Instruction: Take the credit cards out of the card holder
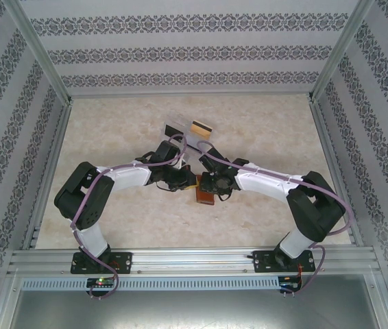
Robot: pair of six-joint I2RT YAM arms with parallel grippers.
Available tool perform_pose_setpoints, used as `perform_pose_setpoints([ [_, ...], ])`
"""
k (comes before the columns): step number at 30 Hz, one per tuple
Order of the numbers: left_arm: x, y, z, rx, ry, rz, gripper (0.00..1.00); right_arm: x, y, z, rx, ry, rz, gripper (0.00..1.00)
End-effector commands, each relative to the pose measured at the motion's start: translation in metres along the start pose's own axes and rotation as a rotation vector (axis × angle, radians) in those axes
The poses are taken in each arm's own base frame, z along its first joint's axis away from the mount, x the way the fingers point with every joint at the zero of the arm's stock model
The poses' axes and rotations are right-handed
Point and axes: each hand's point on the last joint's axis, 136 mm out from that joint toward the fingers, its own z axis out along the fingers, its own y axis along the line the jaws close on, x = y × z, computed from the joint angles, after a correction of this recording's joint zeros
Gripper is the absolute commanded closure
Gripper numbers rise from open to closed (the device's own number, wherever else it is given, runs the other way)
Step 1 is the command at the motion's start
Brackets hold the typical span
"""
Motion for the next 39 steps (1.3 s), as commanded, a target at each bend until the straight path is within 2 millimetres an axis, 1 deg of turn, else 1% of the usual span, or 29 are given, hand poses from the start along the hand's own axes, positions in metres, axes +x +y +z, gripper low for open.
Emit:
perform_pose_setpoints([
  [1, 0.0, -0.012, -0.007, 0.028, -0.008, 0.049, 1.0, 0.002, -0.004, 0.004, 0.053, 0.016, -0.023, 0.66],
  [6, 0.002, -0.007, -0.006, 0.009, 0.0, 0.051, 1.0, 0.002, -0.011, 0.006, 0.092, 0.018, -0.006, 0.72],
  [9, 0.003, -0.003, -0.006, -0.01, -0.002, 0.046, 1.0, 0.003, -0.019, 0.005, 0.128, 0.012, 0.01, 0.78],
  [15, 0.003, 0.007, -0.006, -0.055, -0.007, 0.032, 1.0, 0.002, -0.037, 0.001, 0.208, -0.013, 0.042, 0.92],
  [20, 0.003, 0.014, -0.006, -0.069, -0.012, 0.013, 1.0, 0.0, -0.051, -0.004, 0.261, -0.044, 0.074, 1.0],
  [24, 0.003, 0.018, -0.007, -0.075, -0.014, 0.002, 1.0, 0.001, -0.067, -0.008, 0.314, -0.058, 0.108, 1.0],
  [27, 0.002, 0.018, -0.007, -0.073, -0.014, 0.001, 1.0, 0.001, -0.069, -0.01, 0.31, -0.059, 0.111, 1.0],
  [28, 0.002, 0.019, -0.007, -0.079, -0.014, -0.002, 1.0, 0.0, -0.067, -0.01, 0.301, -0.059, 0.11, 0.96],
  [29, 0.002, 0.019, -0.007, -0.085, -0.017, -0.001, 0.95, -0.001, -0.065, -0.01, 0.293, -0.06, 0.107, 0.89],
  [30, 0.0, 0.02, -0.009, -0.095, -0.022, 0.0, 0.85, -0.002, -0.063, -0.01, 0.281, -0.059, 0.101, 0.81],
  [31, -0.001, 0.02, -0.011, -0.107, -0.028, 0.003, 0.78, -0.003, -0.06, -0.01, 0.267, -0.061, 0.096, 0.76],
  [33, -0.003, 0.02, -0.015, -0.133, -0.036, 0.012, 0.64, -0.005, -0.053, -0.008, 0.237, -0.055, 0.078, 0.69],
  [35, -0.006, 0.018, -0.02, -0.16, -0.042, 0.03, 0.5, -0.007, -0.051, -0.008, 0.233, -0.052, 0.075, 0.67],
  [36, -0.009, 0.018, -0.024, -0.181, -0.053, 0.038, 0.45, -0.007, -0.05, -0.008, 0.231, -0.054, 0.071, 0.67],
  [39, -0.017, 0.022, -0.036, -0.246, -0.1, 0.058, 0.36, -0.009, -0.052, -0.004, 0.228, -0.06, 0.073, 0.67],
])
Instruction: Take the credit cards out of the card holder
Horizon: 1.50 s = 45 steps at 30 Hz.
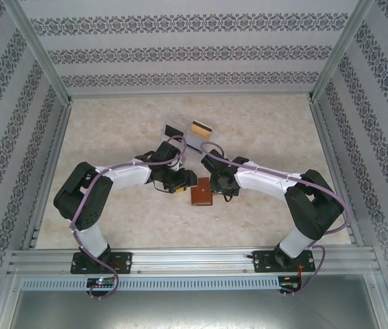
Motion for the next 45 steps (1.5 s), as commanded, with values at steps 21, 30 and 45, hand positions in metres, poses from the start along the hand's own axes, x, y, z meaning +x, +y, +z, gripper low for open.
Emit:
perform_pose_setpoints([
  [21, -0.036, 0.036, -0.075, -0.226, -0.249, 0.043, 0.01, -0.01, 0.016, -0.021, -0.125, -0.094, -0.132, 0.91],
  [30, -0.045, 0.075, -0.111, -0.282, -0.355, -0.062, 0.01, -0.017, 0.08, -0.069, -0.445, -0.158, -0.199, 0.91],
  [45, -0.078, 0.084, -0.121, -0.257, -0.413, -0.111, 0.01, -0.032, 0.123, -0.084, -0.598, -0.193, -0.16, 0.9],
])
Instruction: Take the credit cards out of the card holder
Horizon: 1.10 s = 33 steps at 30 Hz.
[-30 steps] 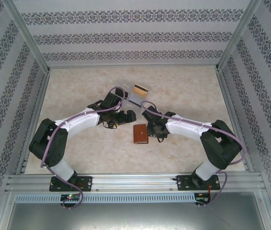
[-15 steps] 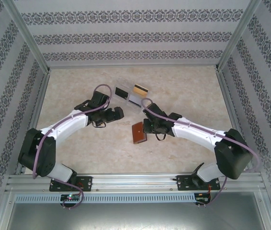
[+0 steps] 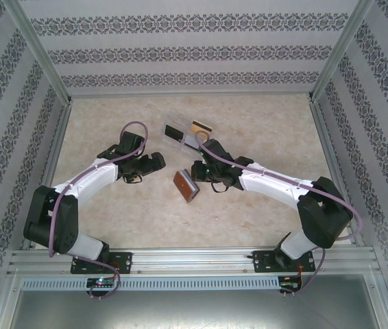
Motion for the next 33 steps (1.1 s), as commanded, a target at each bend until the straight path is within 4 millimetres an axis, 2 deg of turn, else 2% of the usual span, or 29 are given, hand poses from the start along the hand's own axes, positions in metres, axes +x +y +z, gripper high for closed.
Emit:
perform_pose_setpoints([
  [1, -0.023, -0.011, -0.005, 0.02, -0.055, 0.009, 0.0, -0.01, 0.021, -0.013, -0.086, -0.067, 0.003, 0.91],
  [5, -0.027, -0.011, -0.008, 0.018, -0.075, 0.011, 0.01, -0.013, 0.029, -0.018, -0.14, -0.104, -0.034, 0.91],
  [8, -0.026, -0.019, -0.007, 0.058, -0.056, 0.017, 0.01, -0.017, 0.034, -0.021, -0.161, -0.124, -0.057, 0.91],
  [14, -0.023, -0.026, -0.005, 0.097, -0.027, 0.024, 0.0, -0.018, 0.029, -0.016, -0.132, -0.122, -0.05, 0.9],
  [17, -0.017, -0.037, -0.003, 0.15, 0.022, 0.049, 0.02, -0.016, 0.024, -0.017, -0.123, -0.129, -0.066, 0.9],
  [19, -0.013, -0.047, -0.002, 0.194, 0.073, 0.071, 0.06, -0.016, 0.014, -0.017, -0.089, -0.127, -0.063, 0.9],
  [24, 0.003, -0.066, 0.008, 0.291, 0.195, 0.076, 0.2, -0.009, -0.029, -0.015, 0.009, -0.12, 0.014, 0.91],
  [26, 0.012, -0.072, 0.013, 0.329, 0.236, 0.067, 0.25, -0.002, -0.047, -0.015, 0.059, -0.109, 0.037, 0.91],
  [31, 0.03, -0.083, 0.02, 0.369, 0.31, 0.066, 0.37, 0.011, -0.078, -0.015, 0.094, -0.075, 0.069, 0.9],
  [33, 0.034, -0.086, 0.023, 0.376, 0.335, 0.067, 0.39, 0.014, -0.091, -0.014, 0.11, -0.064, 0.091, 0.9],
])
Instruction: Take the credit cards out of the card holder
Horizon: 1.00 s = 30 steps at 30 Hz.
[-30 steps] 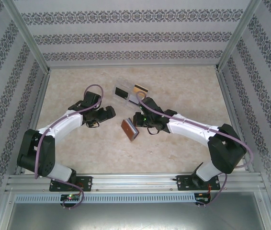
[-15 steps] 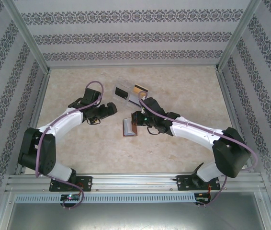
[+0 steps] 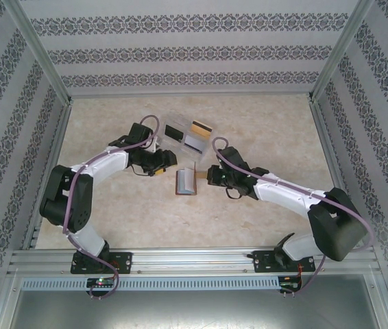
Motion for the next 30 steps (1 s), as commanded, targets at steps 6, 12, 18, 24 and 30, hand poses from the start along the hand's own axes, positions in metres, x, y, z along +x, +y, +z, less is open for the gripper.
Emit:
perform_pose_setpoints([
  [6, 0.021, -0.016, 0.026, 0.039, 0.114, 0.015, 0.42, 0.015, -0.043, 0.007, 0.081, 0.054, 0.039, 0.9],
  [12, 0.03, -0.026, 0.042, 0.027, 0.145, 0.046, 0.48, 0.019, -0.052, 0.014, 0.12, 0.078, 0.042, 0.9],
  [18, 0.031, -0.029, 0.049, 0.025, 0.153, 0.047, 0.49, 0.022, -0.06, 0.017, 0.149, 0.09, 0.058, 0.89],
  [24, 0.037, -0.052, 0.059, 0.102, 0.199, 0.083, 0.45, 0.024, -0.063, 0.02, 0.156, 0.104, 0.077, 0.88],
  [30, 0.046, -0.084, 0.074, 0.194, 0.233, 0.139, 0.45, 0.021, -0.065, 0.018, 0.167, 0.096, 0.084, 0.87],
])
